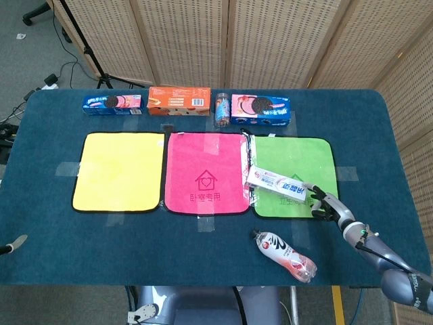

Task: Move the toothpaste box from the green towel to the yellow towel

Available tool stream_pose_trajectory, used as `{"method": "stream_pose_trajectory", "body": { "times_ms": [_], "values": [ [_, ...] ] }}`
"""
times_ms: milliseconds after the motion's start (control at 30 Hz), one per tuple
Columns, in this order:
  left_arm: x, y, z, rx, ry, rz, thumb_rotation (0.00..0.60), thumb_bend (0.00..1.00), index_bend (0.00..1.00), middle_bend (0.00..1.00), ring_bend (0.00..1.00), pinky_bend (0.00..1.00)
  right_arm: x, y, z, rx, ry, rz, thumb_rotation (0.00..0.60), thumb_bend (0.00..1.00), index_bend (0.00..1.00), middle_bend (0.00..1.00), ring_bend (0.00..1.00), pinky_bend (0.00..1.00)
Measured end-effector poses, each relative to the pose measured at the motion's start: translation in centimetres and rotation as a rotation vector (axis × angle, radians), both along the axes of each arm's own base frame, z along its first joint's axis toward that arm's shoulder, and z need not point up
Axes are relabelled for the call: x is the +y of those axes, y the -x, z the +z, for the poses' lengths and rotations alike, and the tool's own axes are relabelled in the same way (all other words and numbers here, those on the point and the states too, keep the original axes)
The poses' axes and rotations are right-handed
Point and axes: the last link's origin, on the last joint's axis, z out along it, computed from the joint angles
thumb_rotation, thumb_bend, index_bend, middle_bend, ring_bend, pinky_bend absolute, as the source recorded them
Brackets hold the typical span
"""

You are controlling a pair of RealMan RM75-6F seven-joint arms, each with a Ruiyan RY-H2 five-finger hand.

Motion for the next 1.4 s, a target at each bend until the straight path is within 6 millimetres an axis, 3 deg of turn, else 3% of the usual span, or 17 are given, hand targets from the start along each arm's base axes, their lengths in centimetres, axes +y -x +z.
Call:
{"method": "stream_pose_trajectory", "body": {
  "times_ms": [500,933,1233,1400],
  "values": [
    [0.4,0.4,0.2,-0.007,0.000,0.016,0.600,0.00,0.00,0.00,0.00,0.00,-2.6,-6.5,-5.0,-0.029,-0.058,0.043,0.600,1.00,0.00,0.00,0.00,0.14],
    [1.0,0.6,-0.1,0.003,0.012,0.035,0.600,0.00,0.00,0.00,0.00,0.00,-4.0,-11.6,-7.5,-0.060,-0.069,0.082,0.600,1.00,0.00,0.00,0.00,0.19],
    [1.2,0.6,-0.4,0.008,0.016,0.043,0.600,0.00,0.00,0.00,0.00,0.00,-5.7,-13.9,-8.5,-0.064,-0.063,0.086,0.600,1.00,0.00,0.00,0.00,0.19],
    [1.5,0.7,-0.5,0.019,0.021,0.044,0.600,0.00,0.00,0.00,0.00,0.00,-6.8,-14.8,-7.8,-0.016,-0.041,0.113,0.600,1.00,0.00,0.00,0.00,0.19]
  ]
}}
